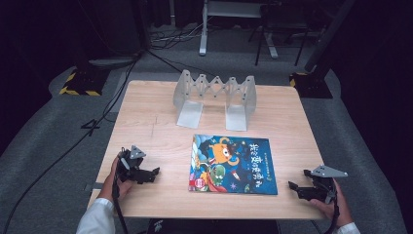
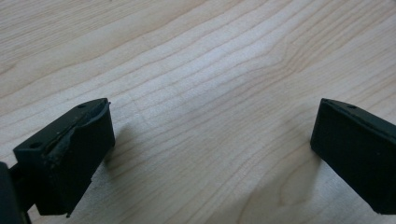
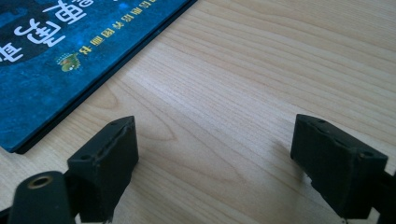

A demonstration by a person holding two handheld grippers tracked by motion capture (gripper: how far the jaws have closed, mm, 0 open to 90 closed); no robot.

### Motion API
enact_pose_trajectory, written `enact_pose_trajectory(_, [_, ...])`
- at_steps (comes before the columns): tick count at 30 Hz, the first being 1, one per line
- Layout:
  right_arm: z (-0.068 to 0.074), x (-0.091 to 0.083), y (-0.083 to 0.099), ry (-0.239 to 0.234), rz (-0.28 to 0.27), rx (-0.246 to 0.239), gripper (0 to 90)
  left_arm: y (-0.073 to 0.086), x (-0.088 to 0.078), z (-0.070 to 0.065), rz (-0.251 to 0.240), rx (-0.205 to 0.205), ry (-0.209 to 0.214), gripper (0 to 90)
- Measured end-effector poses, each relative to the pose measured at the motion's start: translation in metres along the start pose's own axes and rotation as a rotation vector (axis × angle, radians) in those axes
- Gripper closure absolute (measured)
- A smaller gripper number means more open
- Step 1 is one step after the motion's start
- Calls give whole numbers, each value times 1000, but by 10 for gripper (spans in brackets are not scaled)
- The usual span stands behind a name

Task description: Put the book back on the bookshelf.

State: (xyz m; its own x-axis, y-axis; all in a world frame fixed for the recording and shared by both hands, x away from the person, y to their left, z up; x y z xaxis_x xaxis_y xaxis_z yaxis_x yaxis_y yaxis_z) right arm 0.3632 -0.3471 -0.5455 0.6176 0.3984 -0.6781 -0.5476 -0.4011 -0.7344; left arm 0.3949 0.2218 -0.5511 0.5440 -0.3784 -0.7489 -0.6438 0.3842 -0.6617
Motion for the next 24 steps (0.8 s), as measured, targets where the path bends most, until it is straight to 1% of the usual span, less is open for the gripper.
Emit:
enact_pose_trajectory(1, [0, 0, 0, 0, 0, 0, 151, 1, 0, -3, -1, 35, 30, 2])
enact_pose_trajectory(2, [0, 0, 0, 0, 0, 0, 153, 0, 0, -3, 5, 42, 33, 3])
enact_pose_trajectory(3, [0, -1, 0, 0, 2, -2, 156, 0, 0, -4, -1, 43, 31, 3])
enact_pose_trajectory(4, [0, -1, 0, -3, 2, -3, 166, 1, -1, -4, 3, 52, 38, 3])
enact_pose_trajectory(5, [1, -1, 0, -6, 1, -8, 181, 2, -2, -6, 5, 82, 64, 3])
enact_pose_trajectory(6, [1, -2, 0, -12, -1, -14, 196, 3, -2, -8, 4, 87, 84, 3])
enact_pose_trajectory(7, [2, -2, 0, -14, -2, -15, 209, 3, -2, -9, 6, 104, 86, 3])
enact_pose_trajectory(8, [3, -2, 0, -16, -3, -19, 224, 3, -2, -11, 7, 101, 97, 3])
enact_pose_trajectory(9, [4, -3, 0, -21, -6, -34, 244, 2, -1, -13, 3, 111, 97, 1])
enact_pose_trajectory(10, [5, -3, 0, -27, -6, -38, 250, 2, -1, -18, 9, 113, 114, 1])
enact_pose_trajectory(11, [6, -3, -1, -31, -6, -44, 257, 1, 0, -19, 8, 129, 114, 1])
enact_pose_trajectory(12, [7, -4, -1, -34, -5, -52, 262, 1, 0, -21, 6, 134, 121, 5])
enact_pose_trajectory(13, [8, -4, -1, -34, -5, -56, 265, 0, 0, -23, 3, 135, 140, 14])
enact_pose_trajectory(14, [8, -5, -2, -37, -7, -60, 266, 0, 0, -25, 1, 150, 150, 29])
enact_pose_trajectory(15, [8, -5, -2, -37, -7, -60, 266, 0, 0, -25, 1, 150, 150, 50])
enact_pose_trajectory(16, [9, -6, -3, -42, -9, -60, 266, -2, 0, -27, -12, 163, 155, 50])
enact_pose_trajectory(17, [10, -7, -4, -55, -13, -49, 262, -3, 1, -28, -19, 170, 159, 95])
enact_pose_trajectory(18, [12, -8, -7, -70, -26, -34, 252, -4, 2, -30, -23, 168, 167, 122])
enact_pose_trajectory(19, [15, -9, -9, -76, -33, -32, 242, -6, 3, -33, -23, 177, 168, 145])
enact_pose_trajectory(20, [19, -11, -12, -87, -36, -34, 235, -8, 3, -34, -18, 187, 170, 153])
enact_pose_trajectory(21, [25, -11, -14, -104, -52, -37, 232, -11, 6, -38, -9, 197, 180, 165])
enact_pose_trajectory(22, [30, -11, -15, -119, -55, -39, 232, -11, 6, -38, -9, 197, 180, 162])
enact_pose_trajectory(23, [30, -11, -15, -119, -55, -39, 232, -14, 8, -41, -8, 203, 174, 162])
enact_pose_trajectory(24, [34, -10, -15, -123, -53, -54, 231, -18, 10, -44, -7, 213, 173, 160])
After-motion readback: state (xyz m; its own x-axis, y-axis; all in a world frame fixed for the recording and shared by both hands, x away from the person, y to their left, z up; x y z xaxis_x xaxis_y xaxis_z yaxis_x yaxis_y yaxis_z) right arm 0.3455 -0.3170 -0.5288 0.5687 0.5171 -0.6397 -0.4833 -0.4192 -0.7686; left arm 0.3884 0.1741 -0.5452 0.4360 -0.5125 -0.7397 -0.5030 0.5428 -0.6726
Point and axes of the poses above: each handheld gripper's, and its own axes: x roughly forward along the jaws, y roughly out of its underside, z roughly to its left, the point moved 6 cm from there along x, roughly forward along the jaws, and after that the axes turned 2 degrees about -x, right-handed, at the moved point
